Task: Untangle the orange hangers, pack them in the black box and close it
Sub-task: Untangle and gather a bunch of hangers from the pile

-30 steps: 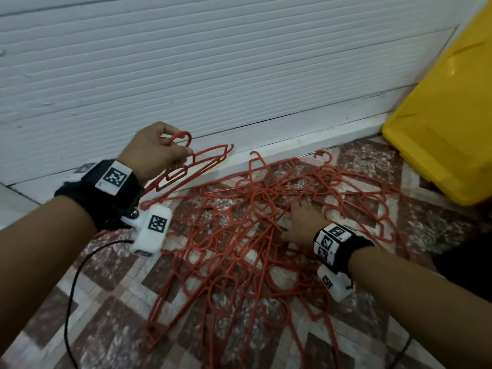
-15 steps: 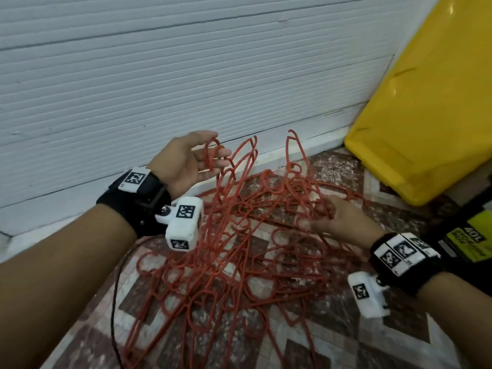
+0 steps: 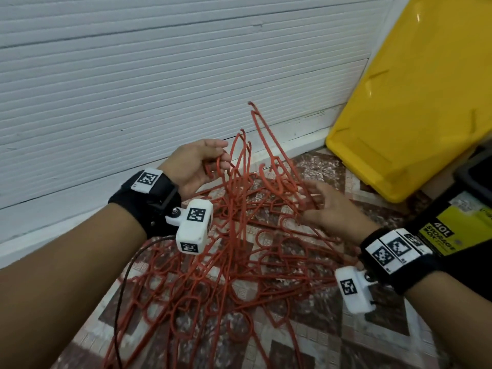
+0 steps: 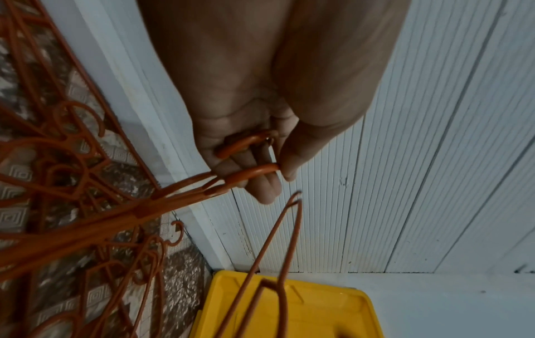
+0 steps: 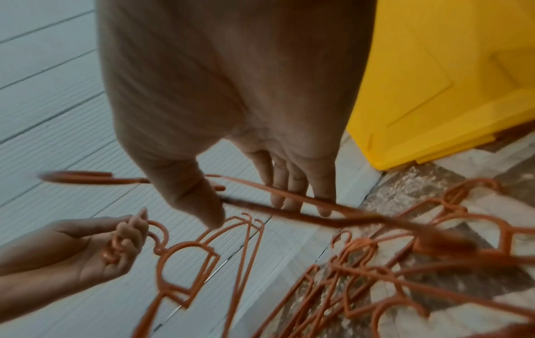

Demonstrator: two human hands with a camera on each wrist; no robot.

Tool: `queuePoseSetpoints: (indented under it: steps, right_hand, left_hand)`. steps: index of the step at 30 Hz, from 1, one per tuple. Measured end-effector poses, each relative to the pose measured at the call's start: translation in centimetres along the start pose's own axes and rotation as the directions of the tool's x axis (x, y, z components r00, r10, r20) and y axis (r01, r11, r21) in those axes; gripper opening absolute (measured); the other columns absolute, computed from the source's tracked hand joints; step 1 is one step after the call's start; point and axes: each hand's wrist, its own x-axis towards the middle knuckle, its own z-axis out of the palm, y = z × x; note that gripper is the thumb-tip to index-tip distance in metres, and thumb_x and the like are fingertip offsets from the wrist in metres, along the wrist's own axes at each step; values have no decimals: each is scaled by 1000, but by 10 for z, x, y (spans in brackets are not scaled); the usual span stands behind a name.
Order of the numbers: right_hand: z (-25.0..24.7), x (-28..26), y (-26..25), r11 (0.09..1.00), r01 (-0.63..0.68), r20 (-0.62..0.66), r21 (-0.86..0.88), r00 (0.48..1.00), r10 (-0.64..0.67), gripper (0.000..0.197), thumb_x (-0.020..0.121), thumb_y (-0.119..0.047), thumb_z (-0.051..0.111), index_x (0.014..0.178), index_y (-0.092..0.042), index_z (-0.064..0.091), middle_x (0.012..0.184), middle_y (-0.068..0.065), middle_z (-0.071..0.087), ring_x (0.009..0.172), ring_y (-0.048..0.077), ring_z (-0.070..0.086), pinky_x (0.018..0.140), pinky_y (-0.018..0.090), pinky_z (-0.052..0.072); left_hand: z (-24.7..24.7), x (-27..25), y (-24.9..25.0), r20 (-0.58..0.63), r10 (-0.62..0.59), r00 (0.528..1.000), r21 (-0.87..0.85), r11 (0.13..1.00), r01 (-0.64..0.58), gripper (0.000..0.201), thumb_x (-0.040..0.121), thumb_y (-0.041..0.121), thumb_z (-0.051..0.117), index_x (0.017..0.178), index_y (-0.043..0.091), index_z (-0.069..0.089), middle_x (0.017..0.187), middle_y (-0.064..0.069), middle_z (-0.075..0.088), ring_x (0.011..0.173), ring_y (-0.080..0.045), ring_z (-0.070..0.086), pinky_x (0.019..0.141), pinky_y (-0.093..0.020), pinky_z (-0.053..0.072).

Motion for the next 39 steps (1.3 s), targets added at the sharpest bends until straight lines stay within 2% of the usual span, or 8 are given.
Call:
queuePoseSetpoints:
  steps: [4,11,14,18,24,29,34,39]
  right_hand:
    - [-21,4,9,997,76,-77,30,994,-74,23,101,-29,57,121,-38,63,124,2,70,113,32,66,99,61,50]
    - [-50,14,14,993,107,-243,47,966,-93,25,99,-29,64,123,-27,57,81,3,77,63,28,74,59,46,61]
    - [-64,11,17,978,185,-156,-101,968,-199,9,104,-30,55,109,-33,62,80,4,73,60,20,69,57,37,53]
    - [-92,2,13,936,164,18,-312,986,-167,11,97,-38,60,98,-47,67,93,-21,70,77,-14,61,69,18,45]
    - [-71,10,4,895,244,251,-375,955,-155,26,87,-60,53,105,-50,70,109,-24,69,103,-2,62,87,28,46]
    - [-25,31,-8,831,380,385,-407,896,-221,17,102,-38,55,111,-39,70,96,-33,60,88,-13,55,79,15,41]
    - [-6,50,-9,789,416,283,-452,906,-315,21,99,-38,61,114,-31,74,108,-19,64,99,4,58,89,26,47]
    - [-4,57,10,822,326,-115,-467,899,-422,36,87,-46,74,118,-28,73,118,-4,68,110,13,58,94,32,46]
  left_hand:
    - [-13,4,3,-44,11,999,72,997,-8,19,95,1,47,103,12,61,77,-6,63,61,-12,58,57,-20,47]
    - [-49,15,-2,-140,4,990,158,987,18,19,92,1,52,101,13,64,79,-8,65,58,-14,59,59,-22,47]
    - [-58,18,0,-142,3,990,193,981,25,19,92,1,52,102,12,64,79,-8,65,59,-14,59,59,-22,48]
    - [-61,16,1,-94,2,996,269,963,23,17,93,0,52,100,10,64,80,-9,66,59,-14,63,64,-24,51]
    - [-23,3,-4,116,-69,991,315,949,29,19,89,17,62,105,7,64,84,-12,68,66,-18,65,68,-29,48]
    - [9,-10,-9,315,-166,935,300,952,68,37,88,36,65,110,6,66,87,-15,67,71,-21,66,66,-29,53]
    - [14,-16,-14,403,-168,899,444,895,-32,31,87,7,67,118,6,65,92,-16,67,71,-20,62,66,-27,51]
    - [7,-15,-15,253,-9,968,475,872,-116,21,92,6,63,110,12,70,77,-7,67,61,-19,58,63,-32,44]
